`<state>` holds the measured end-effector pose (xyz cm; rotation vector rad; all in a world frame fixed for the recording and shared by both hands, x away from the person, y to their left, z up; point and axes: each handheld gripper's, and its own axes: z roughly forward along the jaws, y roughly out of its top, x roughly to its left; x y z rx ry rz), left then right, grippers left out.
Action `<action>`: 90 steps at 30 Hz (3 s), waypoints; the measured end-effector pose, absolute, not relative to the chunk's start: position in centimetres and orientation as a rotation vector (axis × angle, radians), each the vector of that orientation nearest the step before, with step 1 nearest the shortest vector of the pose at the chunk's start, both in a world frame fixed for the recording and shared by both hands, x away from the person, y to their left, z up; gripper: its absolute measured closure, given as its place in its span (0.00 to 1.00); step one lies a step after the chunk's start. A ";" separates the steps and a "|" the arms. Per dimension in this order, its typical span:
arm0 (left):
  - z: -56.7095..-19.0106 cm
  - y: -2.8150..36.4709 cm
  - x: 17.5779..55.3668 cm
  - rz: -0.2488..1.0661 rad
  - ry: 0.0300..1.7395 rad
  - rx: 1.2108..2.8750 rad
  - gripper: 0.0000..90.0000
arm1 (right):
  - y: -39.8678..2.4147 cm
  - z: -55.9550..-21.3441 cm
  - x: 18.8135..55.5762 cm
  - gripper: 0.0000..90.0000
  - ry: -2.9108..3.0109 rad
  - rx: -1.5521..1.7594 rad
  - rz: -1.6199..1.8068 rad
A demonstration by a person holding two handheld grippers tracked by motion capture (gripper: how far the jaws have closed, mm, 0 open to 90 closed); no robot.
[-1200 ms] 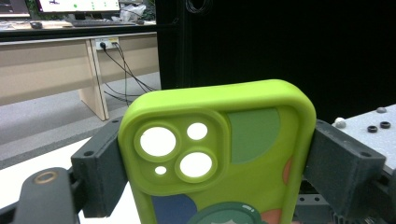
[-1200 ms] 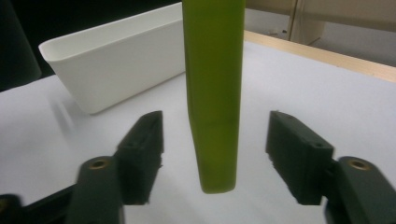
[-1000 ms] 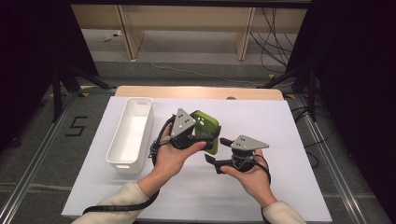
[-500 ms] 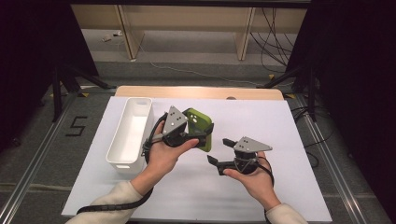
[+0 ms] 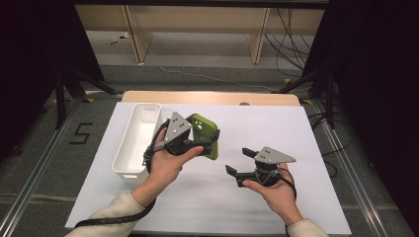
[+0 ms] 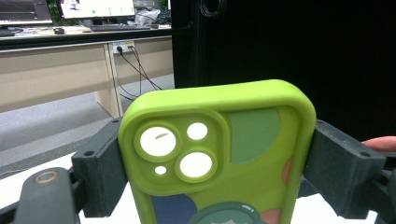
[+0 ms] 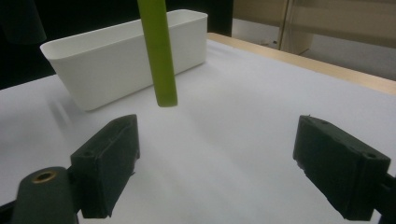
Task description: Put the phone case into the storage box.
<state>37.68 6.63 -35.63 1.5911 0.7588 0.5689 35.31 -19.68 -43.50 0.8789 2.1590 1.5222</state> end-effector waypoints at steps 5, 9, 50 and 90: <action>-35.6 7.4 37.7 0.581 0.765 1.591 0.17 | -20.0 -43.5 35.2 0.17 2.153 0.888 1.522; -35.5 7.9 37.7 0.585 0.768 1.585 0.17 | -20.3 -43.4 35.0 0.17 2.140 0.892 1.524; -35.5 12.3 38.3 0.633 0.854 1.552 0.18 | -22.5 -43.4 34.1 0.17 2.070 0.947 1.509; -33.8 16.4 39.5 0.706 0.925 1.509 0.18 | -22.8 -43.5 34.1 0.17 2.041 0.981 1.503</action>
